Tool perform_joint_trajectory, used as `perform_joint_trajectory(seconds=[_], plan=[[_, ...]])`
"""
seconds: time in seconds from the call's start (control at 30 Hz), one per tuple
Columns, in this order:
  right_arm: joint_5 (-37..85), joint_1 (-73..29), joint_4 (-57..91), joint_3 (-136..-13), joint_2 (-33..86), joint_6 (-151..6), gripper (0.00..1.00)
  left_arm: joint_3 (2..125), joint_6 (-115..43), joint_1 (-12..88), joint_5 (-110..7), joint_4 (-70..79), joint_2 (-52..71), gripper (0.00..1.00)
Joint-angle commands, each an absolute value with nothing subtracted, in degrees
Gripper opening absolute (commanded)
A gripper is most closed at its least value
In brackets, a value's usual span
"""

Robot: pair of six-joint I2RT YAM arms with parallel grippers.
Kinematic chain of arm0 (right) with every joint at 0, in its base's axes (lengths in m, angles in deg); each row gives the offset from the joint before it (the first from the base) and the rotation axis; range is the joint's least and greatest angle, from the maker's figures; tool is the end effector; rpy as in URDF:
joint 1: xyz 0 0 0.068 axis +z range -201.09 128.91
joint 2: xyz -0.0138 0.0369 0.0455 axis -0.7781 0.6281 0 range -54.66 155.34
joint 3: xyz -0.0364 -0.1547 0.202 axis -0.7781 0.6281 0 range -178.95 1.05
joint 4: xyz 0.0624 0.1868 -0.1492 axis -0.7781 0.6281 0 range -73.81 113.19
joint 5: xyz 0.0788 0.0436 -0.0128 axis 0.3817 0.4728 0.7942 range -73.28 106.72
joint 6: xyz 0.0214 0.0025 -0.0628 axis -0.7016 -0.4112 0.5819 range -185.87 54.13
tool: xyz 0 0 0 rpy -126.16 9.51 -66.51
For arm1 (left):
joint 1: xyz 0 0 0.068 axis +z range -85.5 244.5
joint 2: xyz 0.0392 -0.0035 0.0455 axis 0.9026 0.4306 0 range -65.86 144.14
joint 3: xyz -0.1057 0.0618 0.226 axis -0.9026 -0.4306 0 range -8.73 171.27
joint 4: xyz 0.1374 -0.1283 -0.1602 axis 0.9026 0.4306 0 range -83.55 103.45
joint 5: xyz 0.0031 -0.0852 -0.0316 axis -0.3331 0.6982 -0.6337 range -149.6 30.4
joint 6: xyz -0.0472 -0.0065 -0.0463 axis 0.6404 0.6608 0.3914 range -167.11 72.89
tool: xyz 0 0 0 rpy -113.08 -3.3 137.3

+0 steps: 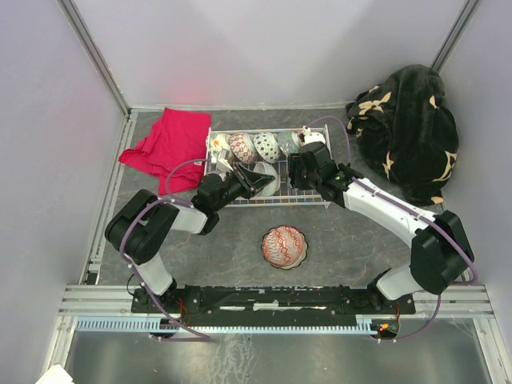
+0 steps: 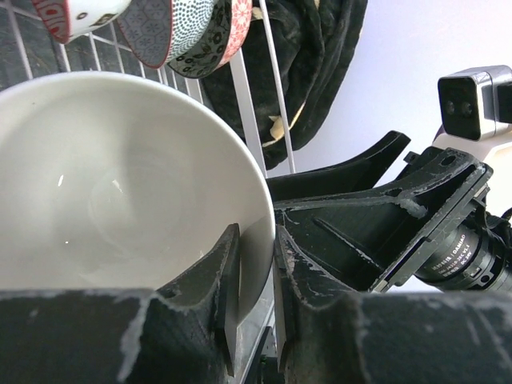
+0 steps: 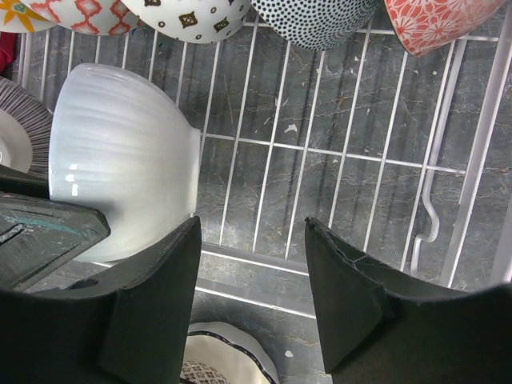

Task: Load the bowls into the dish rack
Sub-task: Adjust the bowl in the dish rack.

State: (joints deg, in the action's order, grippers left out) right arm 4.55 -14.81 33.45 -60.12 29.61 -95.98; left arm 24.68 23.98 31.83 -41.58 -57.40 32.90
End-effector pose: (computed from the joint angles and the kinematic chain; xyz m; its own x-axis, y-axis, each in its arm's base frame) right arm 0.2691 0.1837 0.2438 -0.6768 0.1116 -0.7277 -0.1265 0.9561 0.2643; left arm 0.2707 -0.1929 0.1714 -0.7390 -0.5948 -0.3163 0.2300 0.2186 -0.9483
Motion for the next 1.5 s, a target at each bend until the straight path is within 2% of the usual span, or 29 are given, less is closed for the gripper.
perform_joint_trajectory(seconds=[0.0, 0.33, 0.47, 0.67, 0.73, 0.9, 1.47], plan=[[3.6, -14.6, 32.5, -62.4, 27.5, -95.4, 0.63, 21.0, 25.1, 31.9, -38.4, -49.3, 31.8, 0.27], [3.7, -14.6, 32.5, -62.5, 27.7, -95.4, 0.63, 22.5, 20.3, 32.1, -40.1, -39.3, 26.1, 0.27], [3.9, -14.6, 32.5, -62.6, 27.7, -95.4, 0.63, 24.1, 15.7, 32.1, -42.4, -30.5, 21.3, 0.27], [3.7, -14.5, 32.5, -62.5, 27.6, -95.4, 0.63, 27.1, 11.3, 32.0, -43.7, -21.2, 17.7, 0.15], [3.8, -14.6, 32.5, -62.5, 27.6, -95.4, 0.63, 27.7, 10.2, 32.0, -44.1, -19.5, 16.7, 0.14], [3.9, -14.6, 32.5, -62.4, 27.7, -95.4, 0.63, 27.9, 9.3, 31.9, -44.7, -17.3, 15.3, 0.21], [4.1, -14.6, 32.5, -62.6, 27.8, -95.3, 0.63, 27.4, 8.4, 32.0, -46.5, -14.6, 11.4, 0.27]])
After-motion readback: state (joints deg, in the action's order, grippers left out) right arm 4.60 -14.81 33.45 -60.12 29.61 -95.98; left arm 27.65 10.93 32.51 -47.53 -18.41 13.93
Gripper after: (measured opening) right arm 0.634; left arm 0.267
